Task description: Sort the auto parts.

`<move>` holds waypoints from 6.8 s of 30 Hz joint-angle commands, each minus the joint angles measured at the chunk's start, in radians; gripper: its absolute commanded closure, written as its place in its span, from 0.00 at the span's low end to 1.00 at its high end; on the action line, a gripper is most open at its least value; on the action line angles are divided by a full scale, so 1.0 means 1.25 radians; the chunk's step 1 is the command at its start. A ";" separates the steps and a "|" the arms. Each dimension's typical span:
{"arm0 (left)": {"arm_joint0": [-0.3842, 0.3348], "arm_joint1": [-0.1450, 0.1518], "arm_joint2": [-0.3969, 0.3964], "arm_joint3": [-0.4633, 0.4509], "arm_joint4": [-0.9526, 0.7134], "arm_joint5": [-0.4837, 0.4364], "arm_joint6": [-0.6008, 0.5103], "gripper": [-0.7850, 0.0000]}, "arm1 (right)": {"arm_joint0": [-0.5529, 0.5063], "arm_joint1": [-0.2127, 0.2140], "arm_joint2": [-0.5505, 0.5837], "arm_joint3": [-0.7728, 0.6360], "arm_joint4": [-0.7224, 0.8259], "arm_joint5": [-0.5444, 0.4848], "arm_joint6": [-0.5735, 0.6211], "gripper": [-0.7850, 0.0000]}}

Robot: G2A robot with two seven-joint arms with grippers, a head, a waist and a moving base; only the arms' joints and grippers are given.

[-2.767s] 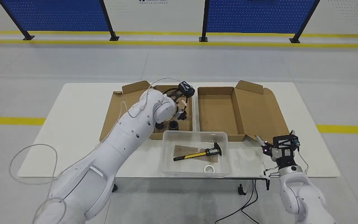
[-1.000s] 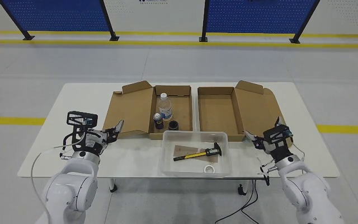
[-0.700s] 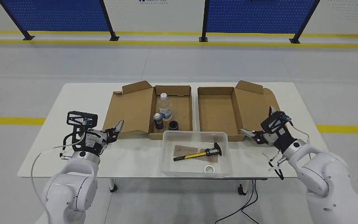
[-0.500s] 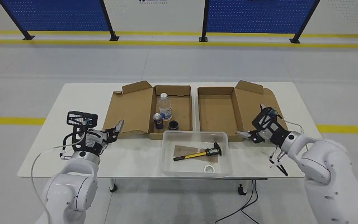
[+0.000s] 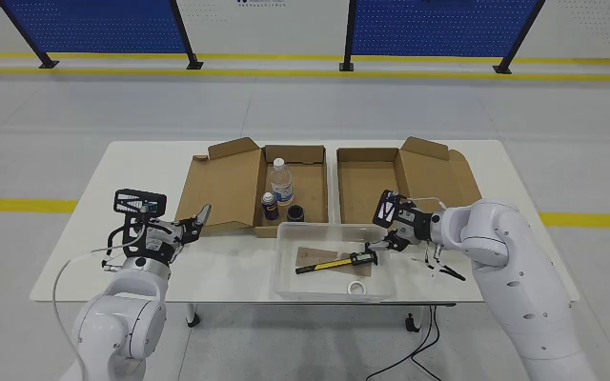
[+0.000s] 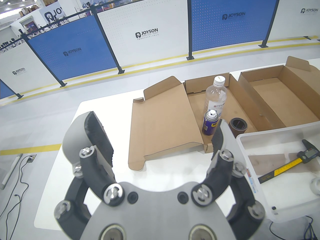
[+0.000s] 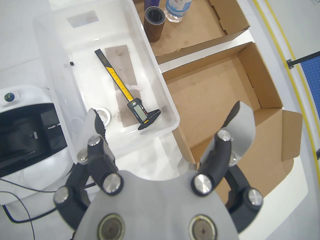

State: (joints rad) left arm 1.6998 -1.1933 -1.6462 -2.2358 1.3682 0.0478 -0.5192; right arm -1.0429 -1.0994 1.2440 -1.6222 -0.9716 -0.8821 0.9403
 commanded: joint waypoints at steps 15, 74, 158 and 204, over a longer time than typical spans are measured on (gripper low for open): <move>0.000 0.000 0.000 0.000 0.000 0.000 0.000 0.00 | 0.059 -0.001 -0.069 0.061 -0.024 -0.036 -0.038 0.00; 0.000 0.000 0.000 0.000 0.000 0.000 0.000 0.00 | 0.366 0.057 -0.663 0.130 -0.016 0.064 0.062 0.51; 0.000 0.000 0.000 0.000 0.000 0.000 0.000 0.00 | 0.349 -0.051 -0.593 0.240 0.029 0.075 0.052 1.00; 0.000 0.000 0.000 0.000 0.000 0.000 0.000 0.00 | 0.182 0.042 -0.259 0.155 0.165 0.367 -0.291 1.00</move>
State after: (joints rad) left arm 1.6998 -1.1933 -1.6462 -2.2358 1.3682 0.0478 -0.5192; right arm -0.8276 -1.0430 0.9232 -1.4446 -0.7670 -0.4552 0.5783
